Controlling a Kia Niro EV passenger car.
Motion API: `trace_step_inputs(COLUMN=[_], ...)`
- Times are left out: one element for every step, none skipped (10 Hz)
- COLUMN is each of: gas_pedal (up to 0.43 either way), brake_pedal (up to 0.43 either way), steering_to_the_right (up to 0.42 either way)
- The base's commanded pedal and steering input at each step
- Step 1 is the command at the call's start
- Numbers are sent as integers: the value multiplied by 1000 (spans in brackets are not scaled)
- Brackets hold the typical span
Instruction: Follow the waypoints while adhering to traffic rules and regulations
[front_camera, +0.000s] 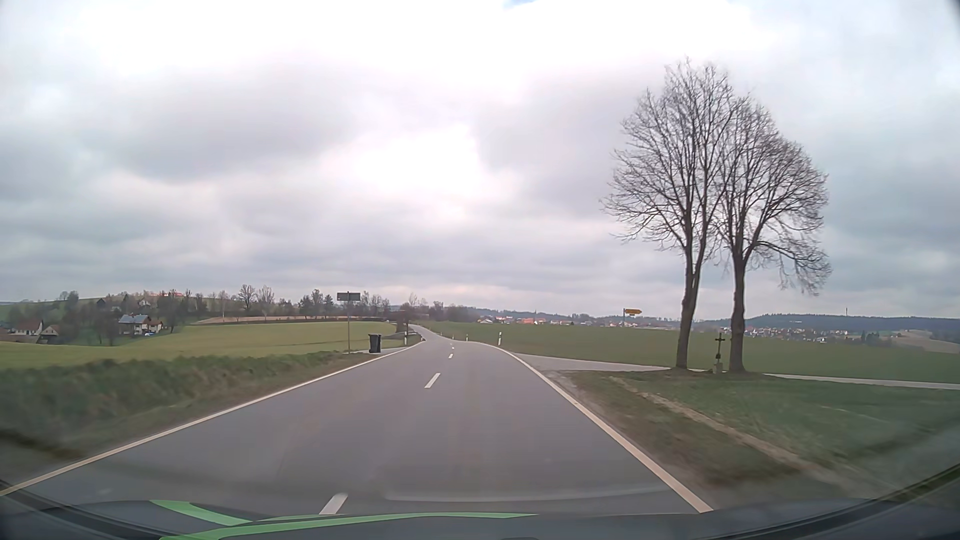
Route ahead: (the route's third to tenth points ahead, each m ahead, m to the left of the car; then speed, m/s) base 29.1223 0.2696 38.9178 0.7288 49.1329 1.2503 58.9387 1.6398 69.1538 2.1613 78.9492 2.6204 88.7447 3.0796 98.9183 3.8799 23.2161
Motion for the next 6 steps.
trace_step_inputs(gas_pedal=[228,228,220,220,209,209], brake_pedal=[0,0,0,0,0,0], steering_to_the_right=[-3,-3,-3,-3,-3,-3])
